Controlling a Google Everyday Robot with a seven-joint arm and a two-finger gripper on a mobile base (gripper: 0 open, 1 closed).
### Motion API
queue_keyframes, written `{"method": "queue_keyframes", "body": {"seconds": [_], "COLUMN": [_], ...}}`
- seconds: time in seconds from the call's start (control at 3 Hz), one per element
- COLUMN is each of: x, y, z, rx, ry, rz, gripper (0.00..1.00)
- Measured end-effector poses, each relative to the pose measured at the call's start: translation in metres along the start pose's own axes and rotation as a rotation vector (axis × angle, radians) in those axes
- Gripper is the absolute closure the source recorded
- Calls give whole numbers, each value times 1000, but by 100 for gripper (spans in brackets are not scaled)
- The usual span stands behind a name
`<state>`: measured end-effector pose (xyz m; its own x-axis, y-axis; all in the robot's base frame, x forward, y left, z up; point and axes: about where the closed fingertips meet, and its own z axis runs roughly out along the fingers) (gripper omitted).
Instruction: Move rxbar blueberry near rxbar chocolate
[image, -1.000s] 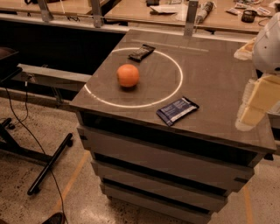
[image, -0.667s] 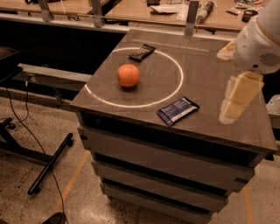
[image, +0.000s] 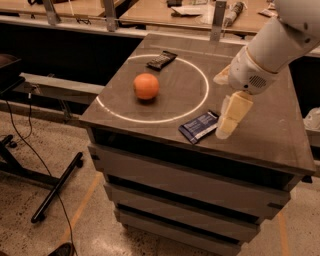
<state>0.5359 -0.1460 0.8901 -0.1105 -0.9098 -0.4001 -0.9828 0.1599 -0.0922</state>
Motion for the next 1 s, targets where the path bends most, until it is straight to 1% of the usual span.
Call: {"method": "queue_keyframes", "body": {"seconds": [0.33, 0.67, 1.0], "x": [-3, -5, -5], "y": [-6, -6, -4], "z": [37, 62, 77], "rx": [-49, -76, -87], "ry": [-66, -95, -107], "rz": [-2, -12, -17], "gripper": [0, 16, 48]}}
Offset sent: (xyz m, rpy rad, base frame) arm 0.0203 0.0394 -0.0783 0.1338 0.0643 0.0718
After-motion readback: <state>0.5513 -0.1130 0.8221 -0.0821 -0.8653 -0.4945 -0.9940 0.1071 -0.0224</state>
